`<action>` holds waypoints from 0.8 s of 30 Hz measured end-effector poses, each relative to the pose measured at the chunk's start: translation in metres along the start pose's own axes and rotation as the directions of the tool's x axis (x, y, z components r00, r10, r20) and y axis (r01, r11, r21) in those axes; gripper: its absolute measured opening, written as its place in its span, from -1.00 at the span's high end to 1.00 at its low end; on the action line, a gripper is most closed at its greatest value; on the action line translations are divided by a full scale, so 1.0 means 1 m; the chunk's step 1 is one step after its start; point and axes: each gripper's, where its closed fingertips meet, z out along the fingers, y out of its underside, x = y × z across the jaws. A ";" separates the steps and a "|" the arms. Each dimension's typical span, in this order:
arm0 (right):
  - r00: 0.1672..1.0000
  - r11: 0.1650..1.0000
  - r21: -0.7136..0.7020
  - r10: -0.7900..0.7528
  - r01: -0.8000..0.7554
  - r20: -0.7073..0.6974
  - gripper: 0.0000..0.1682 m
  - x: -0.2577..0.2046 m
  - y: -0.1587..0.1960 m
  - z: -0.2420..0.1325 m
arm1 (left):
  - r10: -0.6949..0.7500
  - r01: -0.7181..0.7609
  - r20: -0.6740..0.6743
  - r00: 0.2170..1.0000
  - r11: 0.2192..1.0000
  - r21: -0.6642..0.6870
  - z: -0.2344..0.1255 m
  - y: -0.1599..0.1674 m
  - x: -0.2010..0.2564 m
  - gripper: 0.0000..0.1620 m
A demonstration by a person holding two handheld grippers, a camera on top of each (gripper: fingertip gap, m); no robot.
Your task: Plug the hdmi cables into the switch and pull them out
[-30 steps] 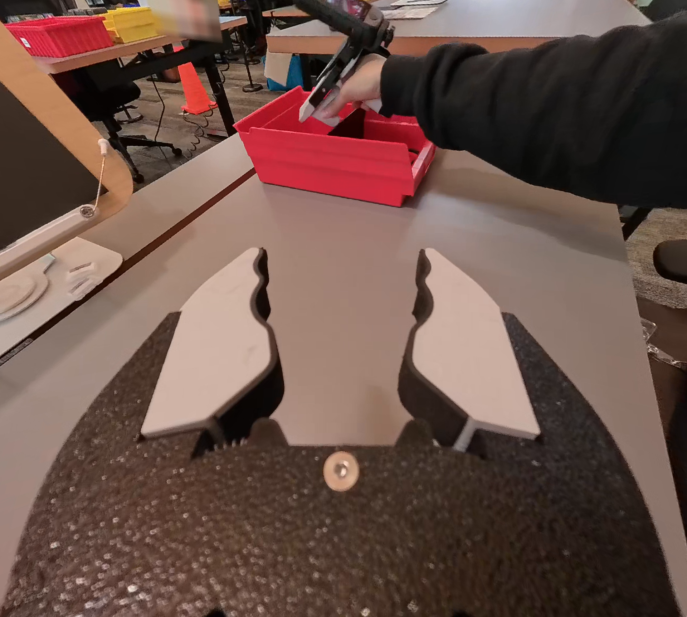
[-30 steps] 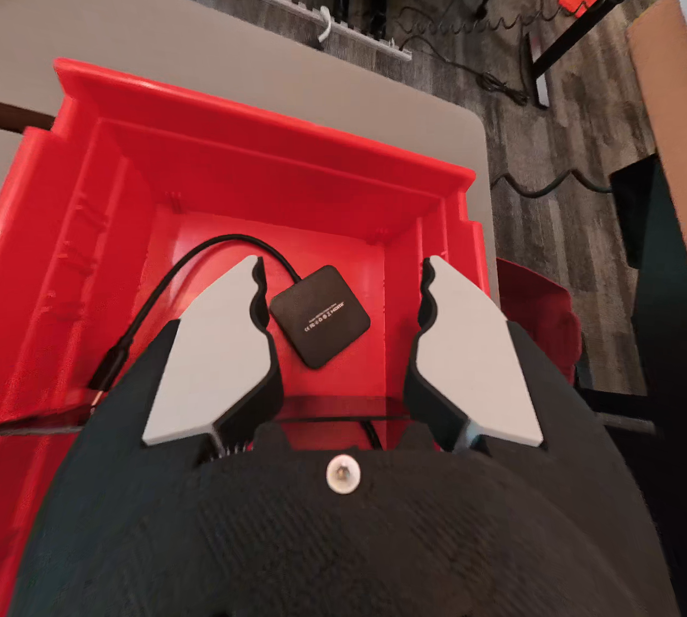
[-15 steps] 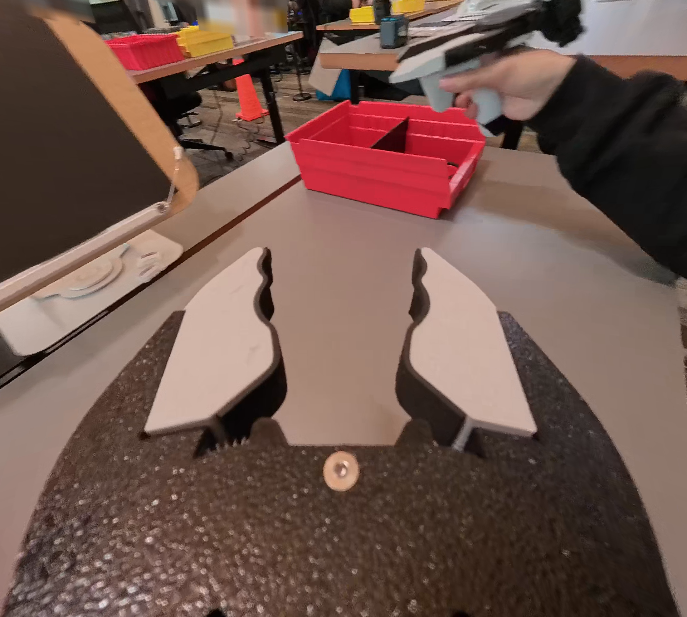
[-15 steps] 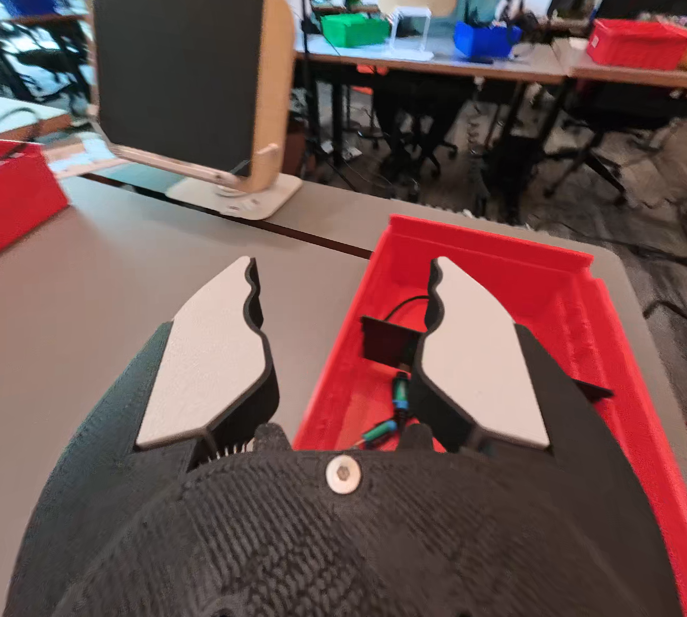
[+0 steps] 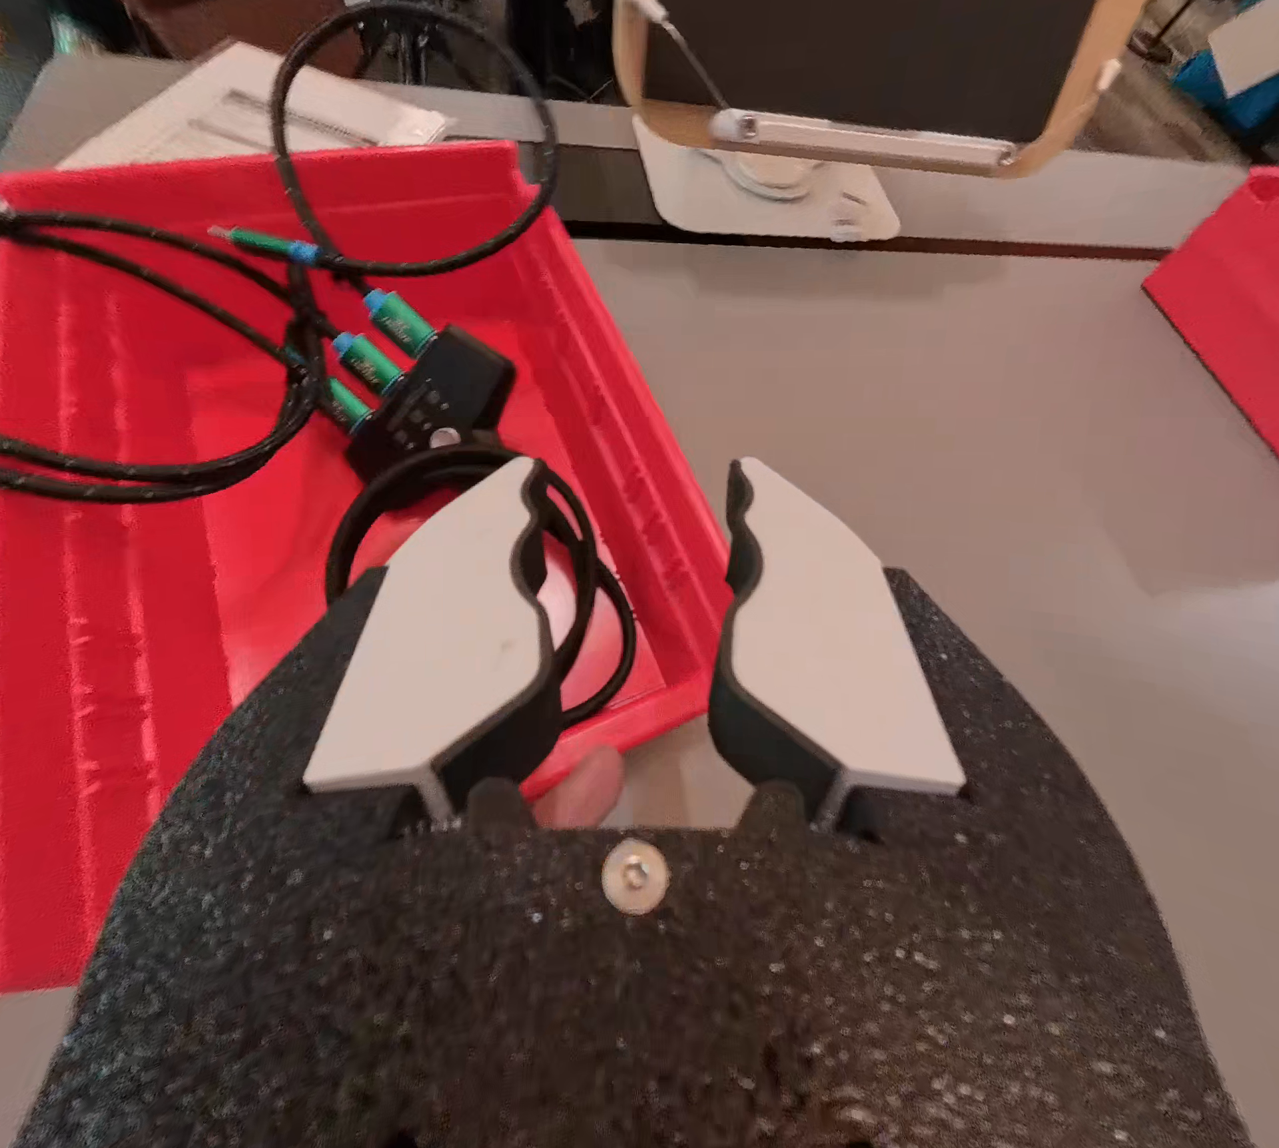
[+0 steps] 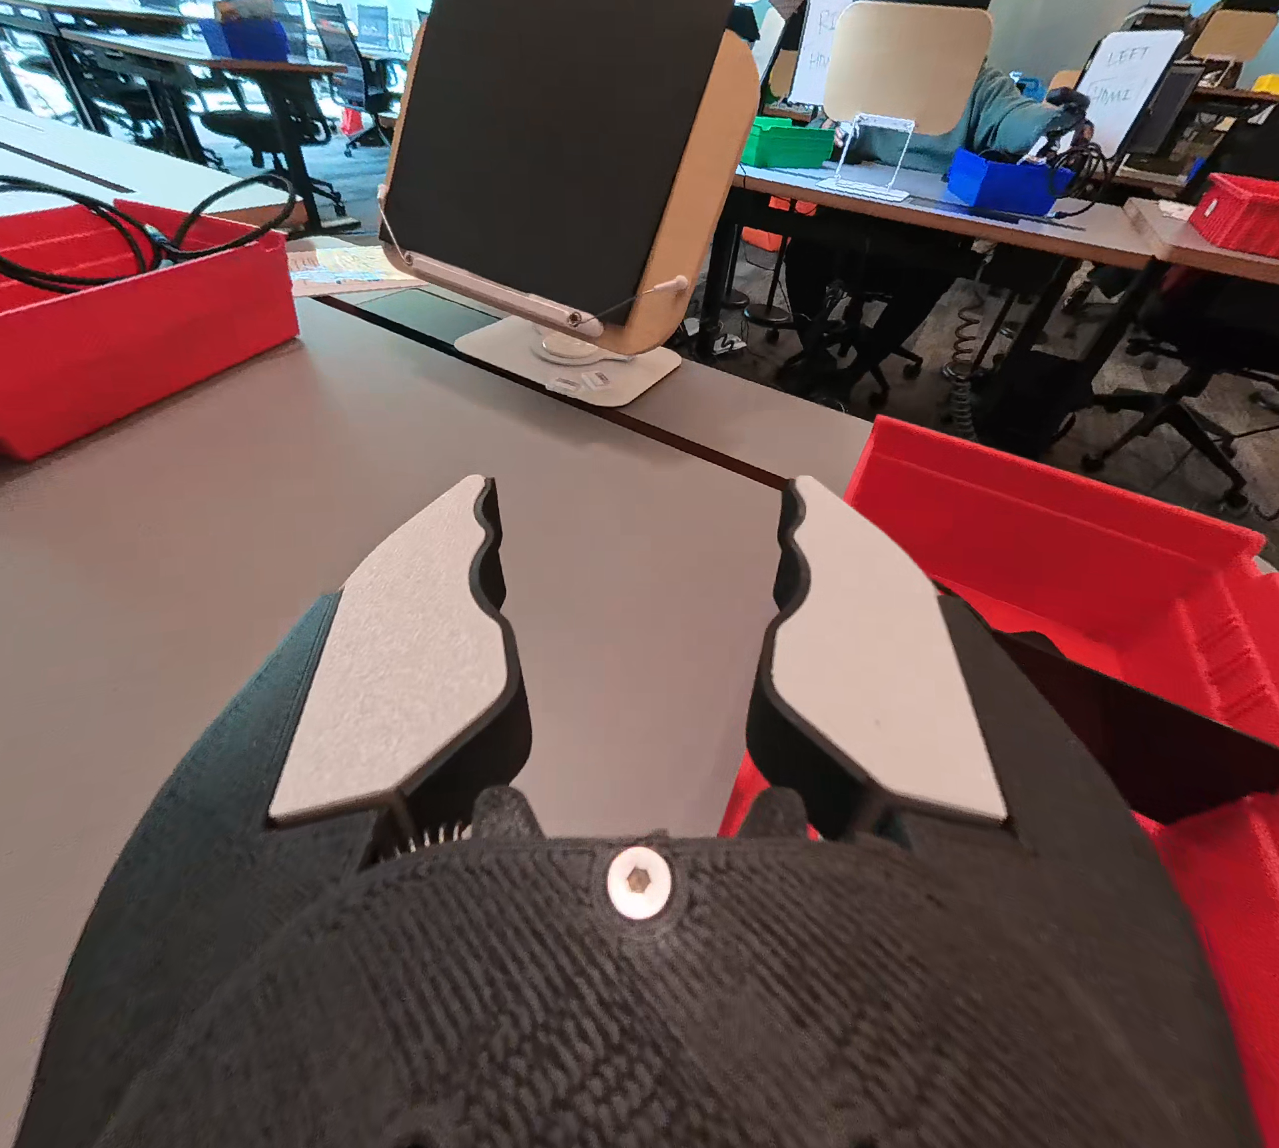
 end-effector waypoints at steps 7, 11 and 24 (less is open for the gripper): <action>1.000 1.000 0.018 -0.026 0.026 -0.002 0.11 0.005 -0.001 -0.007 | -0.208 0.203 0.005 0.978 0.951 -0.232 0.045 0.039 -0.042 0.38; 1.000 0.997 0.074 0.013 -0.015 0.024 0.17 0.007 -0.009 -0.017 | -0.338 0.328 0.043 0.940 0.864 -0.381 0.081 0.066 -0.049 0.32; 0.999 0.996 0.082 0.019 -0.022 0.037 0.20 0.010 -0.012 -0.026 | -0.452 0.470 0.139 0.881 0.798 -0.377 0.121 0.078 -0.069 0.55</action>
